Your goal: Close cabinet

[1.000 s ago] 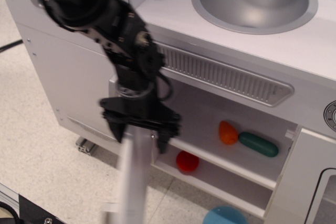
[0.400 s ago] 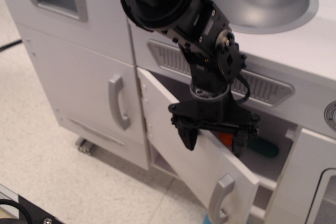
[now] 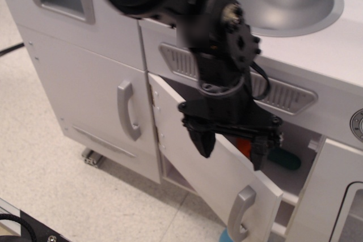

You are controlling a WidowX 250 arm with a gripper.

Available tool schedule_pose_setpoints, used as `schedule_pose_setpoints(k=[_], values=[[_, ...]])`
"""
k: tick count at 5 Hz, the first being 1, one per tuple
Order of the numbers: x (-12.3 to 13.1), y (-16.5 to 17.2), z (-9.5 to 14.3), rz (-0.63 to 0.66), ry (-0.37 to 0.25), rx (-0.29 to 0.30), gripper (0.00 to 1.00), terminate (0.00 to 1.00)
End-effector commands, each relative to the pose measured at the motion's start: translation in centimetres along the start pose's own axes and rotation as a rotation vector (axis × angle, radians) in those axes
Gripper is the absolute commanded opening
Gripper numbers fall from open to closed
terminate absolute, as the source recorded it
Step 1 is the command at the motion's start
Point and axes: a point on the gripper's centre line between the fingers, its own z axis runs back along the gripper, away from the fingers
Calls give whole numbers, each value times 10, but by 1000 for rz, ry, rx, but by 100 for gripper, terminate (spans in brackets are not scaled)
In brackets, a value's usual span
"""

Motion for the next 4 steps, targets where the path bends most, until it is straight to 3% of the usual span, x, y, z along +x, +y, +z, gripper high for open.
schedule_pose_setpoints(k=[1,2,4], values=[[-23,44,-4,-111,-11,99,100,0],[-22,54,-33,-138,-11,147,100,0],[1,44,-75,-86,-60,144,100,0]])
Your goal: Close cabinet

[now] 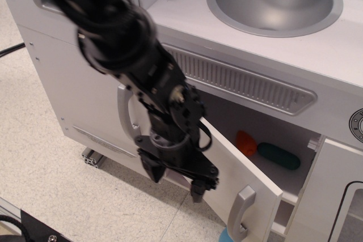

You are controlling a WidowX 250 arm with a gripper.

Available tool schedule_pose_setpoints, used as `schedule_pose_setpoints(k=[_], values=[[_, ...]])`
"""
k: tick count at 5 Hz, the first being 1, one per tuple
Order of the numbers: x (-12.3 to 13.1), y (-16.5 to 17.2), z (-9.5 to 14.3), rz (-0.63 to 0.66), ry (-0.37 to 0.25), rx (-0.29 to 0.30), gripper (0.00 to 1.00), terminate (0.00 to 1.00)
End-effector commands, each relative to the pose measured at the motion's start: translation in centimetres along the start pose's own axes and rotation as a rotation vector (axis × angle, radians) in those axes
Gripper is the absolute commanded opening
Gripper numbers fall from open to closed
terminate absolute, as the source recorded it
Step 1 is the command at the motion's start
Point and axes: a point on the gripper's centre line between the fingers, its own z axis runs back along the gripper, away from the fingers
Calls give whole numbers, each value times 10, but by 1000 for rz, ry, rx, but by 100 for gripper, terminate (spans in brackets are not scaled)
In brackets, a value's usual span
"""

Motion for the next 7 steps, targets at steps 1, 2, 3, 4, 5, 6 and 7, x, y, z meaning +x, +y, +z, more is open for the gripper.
schedule_pose_setpoints(k=[1,2,3,4,5,6,7], values=[[40,-19,-17,62,-65,0,100,0],[57,-30,-19,103,-84,-12,100,0],[75,-45,-21,124,-112,-33,100,0],[93,-52,-24,150,-131,-34,100,0],[85,-50,-13,125,-110,-52,100,0],[54,-38,10,49,-113,-72,100,0],[35,-25,22,12,-114,-67,100,0]])
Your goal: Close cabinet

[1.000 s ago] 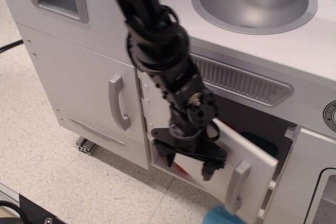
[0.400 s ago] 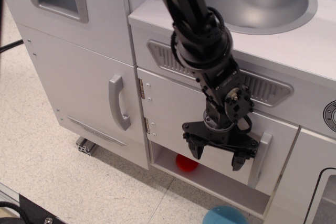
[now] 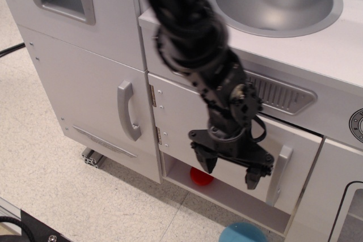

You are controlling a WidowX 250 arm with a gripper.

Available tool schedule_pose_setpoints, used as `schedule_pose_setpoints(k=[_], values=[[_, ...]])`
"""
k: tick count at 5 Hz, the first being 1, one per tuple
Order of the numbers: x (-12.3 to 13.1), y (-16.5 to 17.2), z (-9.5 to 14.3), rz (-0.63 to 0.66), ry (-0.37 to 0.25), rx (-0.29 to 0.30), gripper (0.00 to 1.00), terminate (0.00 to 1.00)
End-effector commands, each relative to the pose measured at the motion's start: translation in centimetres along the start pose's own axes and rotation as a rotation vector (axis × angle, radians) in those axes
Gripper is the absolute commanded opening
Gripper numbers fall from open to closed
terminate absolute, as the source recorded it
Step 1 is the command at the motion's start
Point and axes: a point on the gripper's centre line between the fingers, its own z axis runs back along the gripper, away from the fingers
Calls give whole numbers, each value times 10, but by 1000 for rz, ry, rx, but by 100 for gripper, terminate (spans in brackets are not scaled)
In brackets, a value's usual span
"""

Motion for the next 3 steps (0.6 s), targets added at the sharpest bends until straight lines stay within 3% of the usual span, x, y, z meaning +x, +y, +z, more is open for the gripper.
schedule_pose_setpoints(k=[1,2,3], values=[[-1,11,30,-32,-51,-10,100,0],[-1,11,30,-32,-51,-10,100,0],[-1,11,30,-32,-51,-10,100,100]])
